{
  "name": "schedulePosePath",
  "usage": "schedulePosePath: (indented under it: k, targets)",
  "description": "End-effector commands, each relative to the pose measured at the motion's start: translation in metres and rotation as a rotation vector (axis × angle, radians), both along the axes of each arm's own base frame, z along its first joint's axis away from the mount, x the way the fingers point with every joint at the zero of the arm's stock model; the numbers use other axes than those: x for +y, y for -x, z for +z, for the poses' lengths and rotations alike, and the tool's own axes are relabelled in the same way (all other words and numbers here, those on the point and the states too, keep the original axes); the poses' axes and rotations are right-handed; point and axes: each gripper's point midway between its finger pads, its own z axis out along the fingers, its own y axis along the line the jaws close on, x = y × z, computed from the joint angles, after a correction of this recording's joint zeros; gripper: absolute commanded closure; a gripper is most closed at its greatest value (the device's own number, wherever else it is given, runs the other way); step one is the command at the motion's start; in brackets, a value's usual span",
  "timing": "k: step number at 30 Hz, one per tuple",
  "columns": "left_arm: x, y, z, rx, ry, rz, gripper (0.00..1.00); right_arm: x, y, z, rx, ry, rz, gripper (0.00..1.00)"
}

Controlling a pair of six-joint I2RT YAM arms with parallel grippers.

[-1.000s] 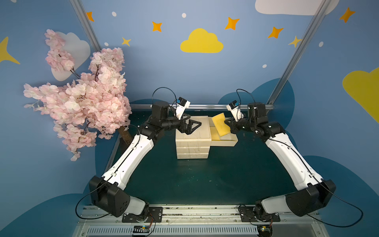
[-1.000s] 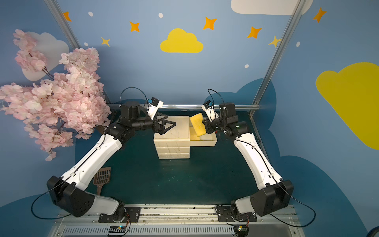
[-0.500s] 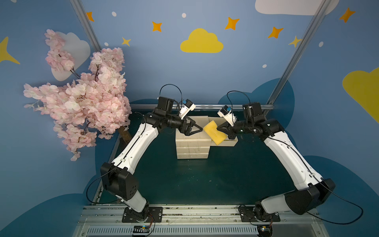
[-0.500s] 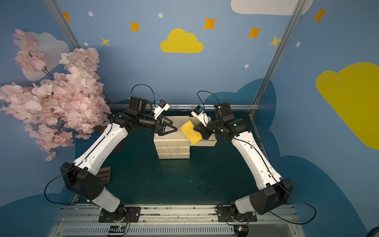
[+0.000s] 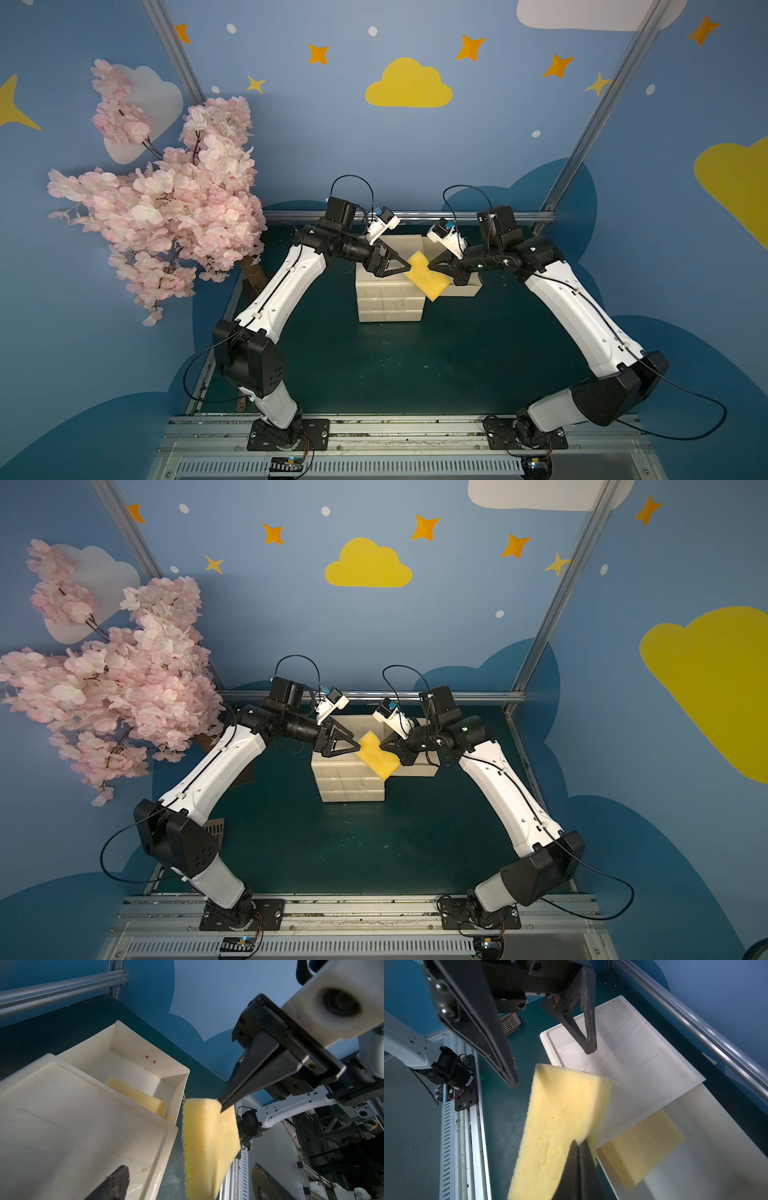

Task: Take the sponge out of the drawer
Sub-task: Pick up the sponge from the drawer, then place the sponge at the center of the board.

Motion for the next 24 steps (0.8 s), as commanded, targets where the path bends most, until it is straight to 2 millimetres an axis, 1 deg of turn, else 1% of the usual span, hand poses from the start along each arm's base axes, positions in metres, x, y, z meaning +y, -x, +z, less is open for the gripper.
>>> schedulePosePath:
  k: [1,4,6,9,13,14,16,18,19,21,23,24]
  targets:
    - [-0.004,0.009,-0.001,0.035,0.005,-0.05,0.14,0.002,0.005,0.005,-0.002,0.008,0.02,1.0]
    - [-0.008,0.013,-0.002,0.039,0.014,-0.07,0.18,0.005,0.003,0.003,-0.005,0.021,0.02,1.0]
    - [-0.01,0.014,-0.005,0.046,0.006,-0.076,0.24,0.006,0.002,0.003,-0.009,0.022,0.02,1.0]
    - [-0.012,0.015,-0.007,0.06,0.004,-0.083,0.41,0.01,0.001,0.005,-0.012,0.015,0.029,1.0]
    - [-0.014,0.017,-0.009,0.073,0.008,-0.089,0.73,0.014,-0.003,0.004,-0.02,0.02,0.029,1.0]
    - [-0.014,0.017,-0.009,0.073,0.006,-0.087,0.79,0.014,-0.004,0.005,-0.022,0.019,0.028,1.0]
    - [-0.015,0.018,-0.011,0.075,0.004,-0.086,0.88,0.015,-0.006,0.005,-0.027,0.016,0.022,1.0]
    - [-0.016,0.019,-0.011,0.069,0.0,-0.079,0.93,0.014,-0.011,0.006,-0.041,0.015,-0.004,1.0]
    - [-0.016,0.018,-0.011,0.065,0.002,-0.075,0.94,0.014,-0.015,0.006,-0.05,0.016,-0.022,0.93]
    - [-0.016,0.019,-0.01,0.058,0.009,-0.067,0.96,0.01,-0.025,0.006,-0.076,0.02,-0.078,0.86]
    - [-0.017,0.017,-0.008,0.05,0.018,-0.046,0.98,0.004,-0.036,0.009,-0.116,0.017,-0.15,0.71]
    - [-0.016,0.016,-0.008,0.048,0.022,-0.035,0.98,0.0,-0.041,0.011,-0.137,0.015,-0.187,0.66]
